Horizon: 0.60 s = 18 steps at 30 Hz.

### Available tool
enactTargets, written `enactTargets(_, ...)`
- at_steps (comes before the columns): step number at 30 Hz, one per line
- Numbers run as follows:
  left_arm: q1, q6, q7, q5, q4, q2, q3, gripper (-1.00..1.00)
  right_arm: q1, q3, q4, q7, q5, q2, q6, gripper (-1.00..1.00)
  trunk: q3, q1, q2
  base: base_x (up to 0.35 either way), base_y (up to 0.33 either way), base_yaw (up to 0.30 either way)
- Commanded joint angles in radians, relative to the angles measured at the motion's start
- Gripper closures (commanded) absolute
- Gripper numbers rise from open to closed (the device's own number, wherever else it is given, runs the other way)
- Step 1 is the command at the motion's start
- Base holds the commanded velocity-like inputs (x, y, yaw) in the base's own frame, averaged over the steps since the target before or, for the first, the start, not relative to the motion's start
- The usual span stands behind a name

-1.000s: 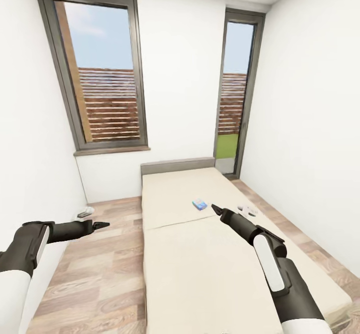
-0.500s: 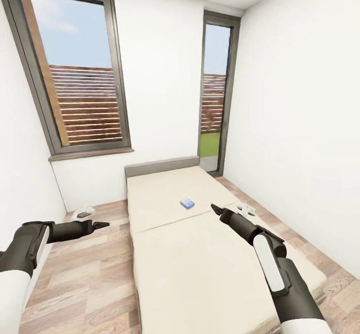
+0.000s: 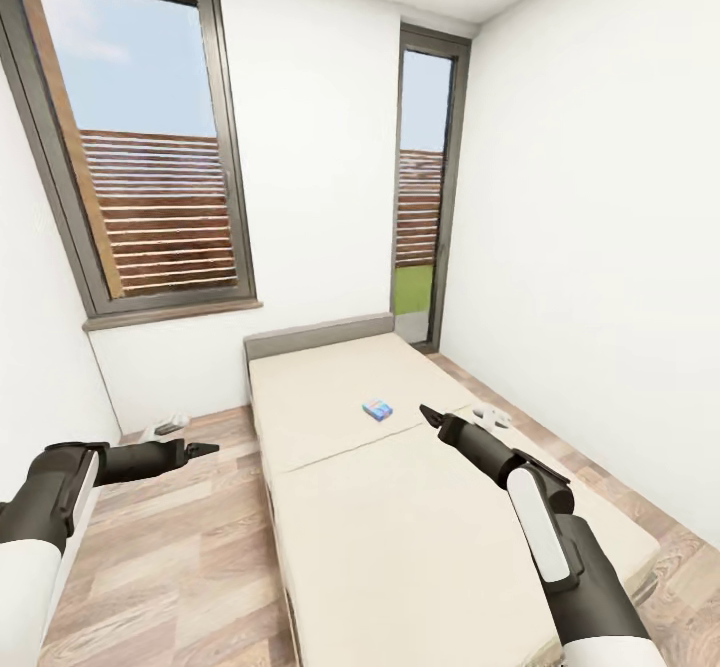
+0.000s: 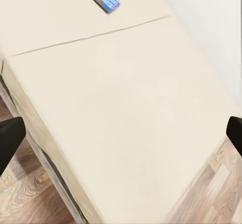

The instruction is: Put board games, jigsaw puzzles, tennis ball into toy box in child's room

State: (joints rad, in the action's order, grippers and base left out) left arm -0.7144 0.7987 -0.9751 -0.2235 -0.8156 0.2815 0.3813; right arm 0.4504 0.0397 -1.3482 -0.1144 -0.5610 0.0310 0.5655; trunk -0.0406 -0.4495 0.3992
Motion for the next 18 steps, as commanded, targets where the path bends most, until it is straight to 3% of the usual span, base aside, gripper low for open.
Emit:
enactTargets(1,0.000,0.005,-0.010,-0.010,-0.001,0.000,0.004,-1.00,0.001,0.003,0.000,-0.005,0.000,0.001,0.007,-1.00,0.000,0.000,0.001,0.016,0.239,-0.234)
enactTargets(13,-0.001,0.004,-0.010,-0.010,-0.001,0.000,0.004,-1.00,0.001,0.004,0.001,-0.016,-0.001,0.001,0.007,-1.00,-0.009,0.000,0.001,0.003,0.066,-0.251)
enactTargets(18,0.000,0.004,-0.011,-0.010,-0.001,0.001,0.004,-1.00,0.001,0.005,0.002,-0.020,-0.002,0.001,0.007,-1.00,-0.013,0.000,0.001,0.000,0.190,-0.255)
